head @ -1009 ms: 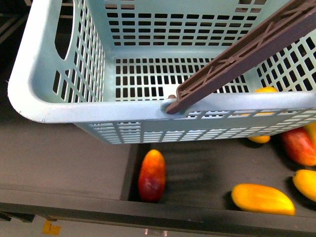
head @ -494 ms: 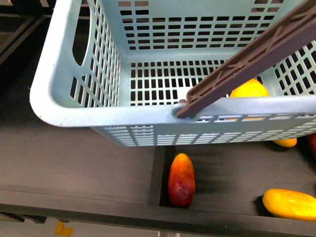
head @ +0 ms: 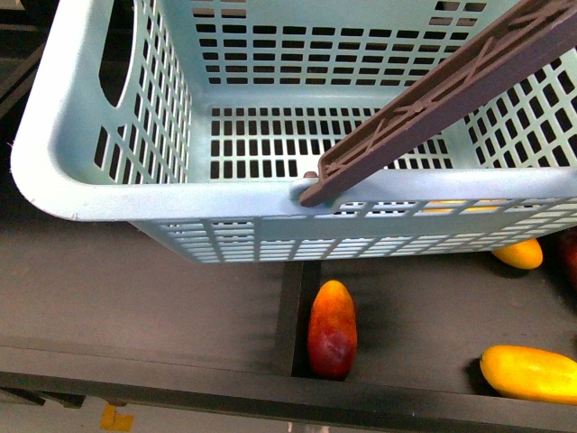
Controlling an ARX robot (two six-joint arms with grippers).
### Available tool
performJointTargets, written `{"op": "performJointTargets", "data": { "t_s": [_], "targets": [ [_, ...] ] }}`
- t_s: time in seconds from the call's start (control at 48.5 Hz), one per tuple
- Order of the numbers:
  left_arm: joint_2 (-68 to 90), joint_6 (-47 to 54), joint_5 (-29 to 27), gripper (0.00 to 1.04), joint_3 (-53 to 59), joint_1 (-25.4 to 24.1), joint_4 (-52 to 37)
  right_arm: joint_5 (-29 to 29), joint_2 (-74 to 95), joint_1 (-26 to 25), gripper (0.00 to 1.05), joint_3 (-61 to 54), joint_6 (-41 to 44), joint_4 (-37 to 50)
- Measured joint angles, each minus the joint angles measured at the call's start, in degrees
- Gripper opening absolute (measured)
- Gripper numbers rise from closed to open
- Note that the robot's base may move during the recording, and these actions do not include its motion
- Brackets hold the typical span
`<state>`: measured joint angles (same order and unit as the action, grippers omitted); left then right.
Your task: Pick lemon and mango into basket
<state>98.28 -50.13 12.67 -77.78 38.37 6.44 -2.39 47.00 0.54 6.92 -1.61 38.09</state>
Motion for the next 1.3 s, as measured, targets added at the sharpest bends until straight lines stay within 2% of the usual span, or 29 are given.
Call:
{"op": "performJointTargets", "data": {
  "t_s": [0.021, 0.082, 0.124, 0.165, 0.247, 0.35, 0.371, 0.453, 0.536, 0.597, 0.742, 0.927, 1.298],
  "targets": [
    [0.0, 0.0, 0.0, 0.05, 0.0, 0.0, 0.0, -2.3, 0.1, 0.3, 0.96, 0.7, -0.5, -2.2],
    [0.0, 0.0, 0.0, 0.05, 0.0, 0.0, 0.0, -15.9, 2.3, -0.1, 0.96, 8.1, -9.6, -20.6],
    [0.0, -0.1, 0.0, 0.05, 0.0, 0.0, 0.0, -20.5, 4.5, -2.1, 0.96, 12.0, -14.1, -27.9],
    [0.0, -0.1, 0.2, 0.05, 0.0, 0.1, 0.0, -20.9, 6.2, -4.0, 0.96, 13.9, -16.1, -30.8],
    [0.0, -0.2, 0.2, 0.05, 0.0, 0.1, 0.0, -17.4, 10.2, -9.1, 0.96, 17.3, -18.9, -30.3],
    [0.0, 0.1, -0.2, 0.05, 0.0, 0.1, 0.0, -8.7, 19.5, -16.3, 0.96, 22.0, -16.7, -24.1],
    [0.0, 0.1, -0.2, 0.05, 0.0, 0.1, 0.0, -6.1, 22.6, -17.5, 0.96, 22.5, -14.6, -22.3],
    [0.0, -0.1, -0.1, 0.05, 0.0, 0.1, 0.0, -1.9, 30.9, -19.5, 0.96, 22.9, -9.1, -16.8],
    [0.0, -0.1, -0.1, 0.05, 0.0, 0.1, 0.0, 0.2, 38.9, -20.8, 0.96, 23.8, -2.6, -13.2],
    [0.0, 0.0, -0.1, 0.05, 0.0, 0.1, 0.0, 1.3, 48.3, -21.4, 0.96, 25.5, 5.9, -10.6],
    [0.0, -0.1, 0.0, 0.05, 0.0, 0.1, 0.0, 4.6, 62.5, -19.5, 0.96, 30.3, 20.3, -10.1],
    [0.0, -0.1, 0.0, 0.05, 0.0, 0.1, 0.0, 7.5, 72.7, -15.4, 0.96, 37.5, 28.0, -13.1],
    [0.0, 0.0, 0.0, 0.05, 0.0, 0.1, 0.0, 7.8, 86.7, -9.7, 0.96, 51.7, 34.7, -17.7]
  ]
}}
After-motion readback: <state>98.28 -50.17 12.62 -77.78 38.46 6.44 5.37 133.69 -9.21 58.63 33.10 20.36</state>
